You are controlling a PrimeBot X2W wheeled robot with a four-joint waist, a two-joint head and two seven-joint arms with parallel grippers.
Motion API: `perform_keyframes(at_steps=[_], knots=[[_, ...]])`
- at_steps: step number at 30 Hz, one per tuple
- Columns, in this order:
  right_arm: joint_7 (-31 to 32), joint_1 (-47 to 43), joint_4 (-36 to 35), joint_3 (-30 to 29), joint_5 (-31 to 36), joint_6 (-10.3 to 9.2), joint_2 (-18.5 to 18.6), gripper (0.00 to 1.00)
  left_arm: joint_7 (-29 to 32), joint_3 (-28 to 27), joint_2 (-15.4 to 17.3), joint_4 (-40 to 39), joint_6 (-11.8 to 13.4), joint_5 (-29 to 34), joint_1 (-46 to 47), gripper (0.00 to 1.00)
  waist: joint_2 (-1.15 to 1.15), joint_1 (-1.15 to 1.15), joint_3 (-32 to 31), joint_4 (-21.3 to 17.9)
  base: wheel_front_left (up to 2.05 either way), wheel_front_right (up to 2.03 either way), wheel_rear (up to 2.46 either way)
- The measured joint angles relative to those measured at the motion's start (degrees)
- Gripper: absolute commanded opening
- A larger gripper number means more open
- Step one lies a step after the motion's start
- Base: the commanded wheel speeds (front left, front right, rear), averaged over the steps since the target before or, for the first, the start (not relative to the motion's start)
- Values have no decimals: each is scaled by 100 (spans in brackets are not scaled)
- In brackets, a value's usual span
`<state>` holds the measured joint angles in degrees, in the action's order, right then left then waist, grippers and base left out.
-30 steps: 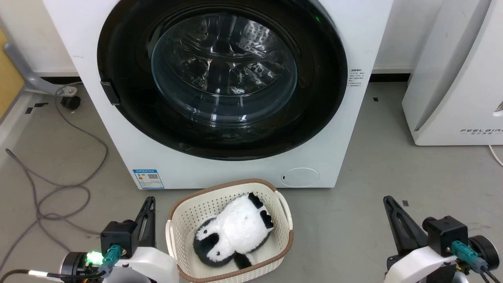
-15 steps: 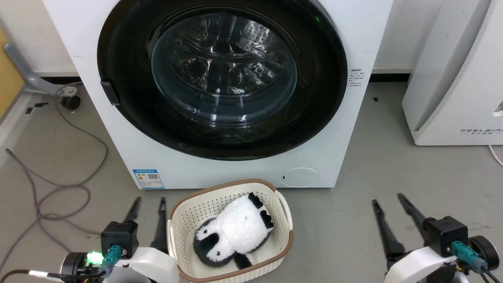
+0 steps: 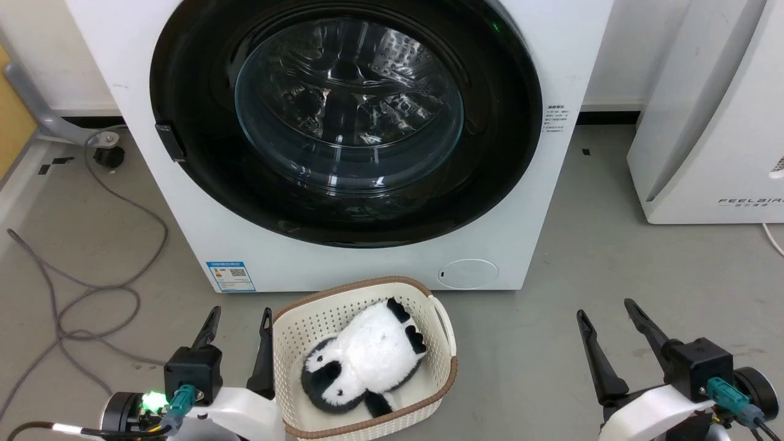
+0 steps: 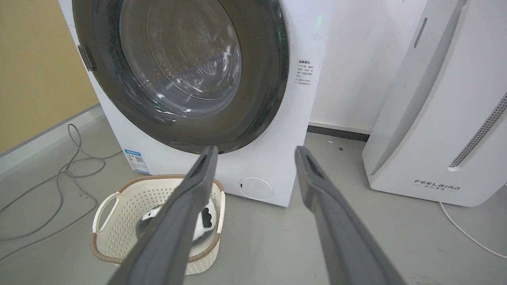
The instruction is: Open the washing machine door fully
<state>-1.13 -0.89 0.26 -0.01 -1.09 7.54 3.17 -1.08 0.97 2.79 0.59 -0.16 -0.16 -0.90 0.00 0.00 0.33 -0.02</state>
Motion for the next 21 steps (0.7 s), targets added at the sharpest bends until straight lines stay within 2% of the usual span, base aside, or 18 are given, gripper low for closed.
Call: perform_keyframes(at_steps=[21], knots=[[-183,275,19,-75,-528,0,241,100,-252,194,11,73,57,0,41,100,0,0,268,58,0,0,0]])
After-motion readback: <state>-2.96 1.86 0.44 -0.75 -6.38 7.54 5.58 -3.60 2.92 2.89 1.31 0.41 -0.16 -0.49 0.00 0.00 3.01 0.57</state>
